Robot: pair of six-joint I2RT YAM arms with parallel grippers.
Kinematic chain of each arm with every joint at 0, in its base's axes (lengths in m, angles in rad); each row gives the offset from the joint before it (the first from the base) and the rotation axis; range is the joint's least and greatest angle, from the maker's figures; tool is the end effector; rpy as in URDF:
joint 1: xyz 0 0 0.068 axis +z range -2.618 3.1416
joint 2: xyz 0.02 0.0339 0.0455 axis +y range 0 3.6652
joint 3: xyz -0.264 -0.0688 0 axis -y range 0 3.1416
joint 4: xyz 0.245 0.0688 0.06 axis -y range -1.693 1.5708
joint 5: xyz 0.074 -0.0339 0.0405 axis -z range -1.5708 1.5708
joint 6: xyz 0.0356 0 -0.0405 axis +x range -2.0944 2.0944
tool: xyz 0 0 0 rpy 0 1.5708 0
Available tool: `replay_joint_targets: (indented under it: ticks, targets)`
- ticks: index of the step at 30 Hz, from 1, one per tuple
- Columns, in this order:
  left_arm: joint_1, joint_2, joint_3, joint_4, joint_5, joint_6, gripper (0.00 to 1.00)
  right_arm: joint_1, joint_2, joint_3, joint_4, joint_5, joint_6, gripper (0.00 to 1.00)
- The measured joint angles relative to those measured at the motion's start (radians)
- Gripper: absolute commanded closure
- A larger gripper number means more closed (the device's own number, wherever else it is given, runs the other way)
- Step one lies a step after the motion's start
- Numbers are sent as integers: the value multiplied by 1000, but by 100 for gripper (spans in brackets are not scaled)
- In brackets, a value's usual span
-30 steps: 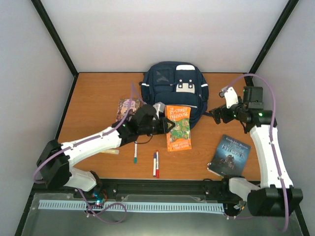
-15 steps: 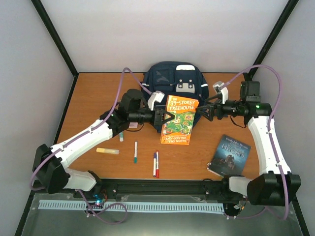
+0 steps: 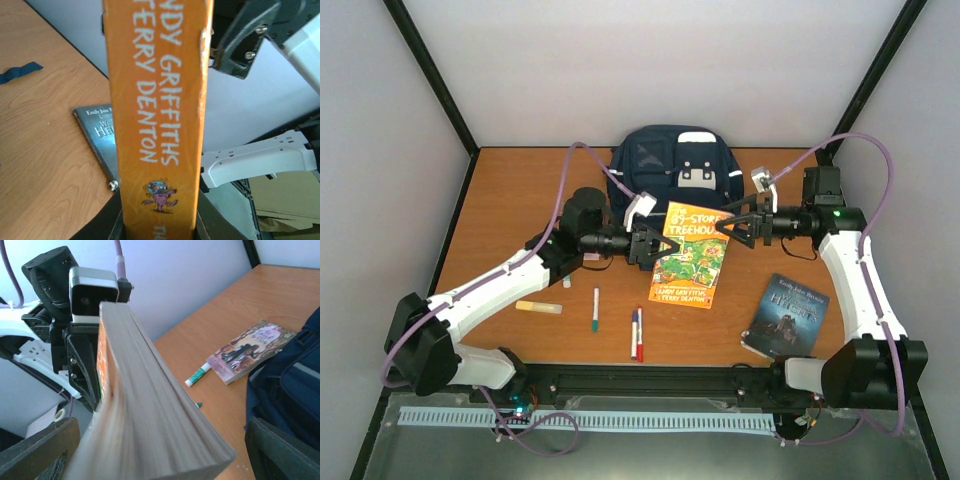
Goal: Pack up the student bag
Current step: Pick up the book from the center of the board.
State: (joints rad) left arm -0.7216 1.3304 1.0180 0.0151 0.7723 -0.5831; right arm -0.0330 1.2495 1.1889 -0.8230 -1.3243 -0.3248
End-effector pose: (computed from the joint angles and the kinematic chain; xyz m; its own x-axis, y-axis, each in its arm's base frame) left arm 0.2117 -0.2194 0.3226 -0.7199 0.1081 -0.6856 0.6920 0.1876 -0.6971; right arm 0.2383 0.0267 0.3451 -0.5386 -0.0601 -0.8404 -0.8216 0.2585 0.5080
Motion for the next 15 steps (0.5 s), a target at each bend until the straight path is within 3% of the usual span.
replay_joint_targets:
  ticks: [4,6,9,14,15]
  targets:
    - [2,2,0,41,38,-2,99,1,25,-18,-27,-41,-19,8]
    - [2,5,0,58,56,-4,99,5,25,-29,-37,-46,-28,16]
    - [2,15,0,79,87,-7,99,16,25,-32,-52,-71,-44,40]
    - [3,43,0,91,118,-8,99,21,19,-31,-79,-149,-84,88]
    - [4,48,0,92,121,-7,92,21,16,-30,-81,-159,-83,96]
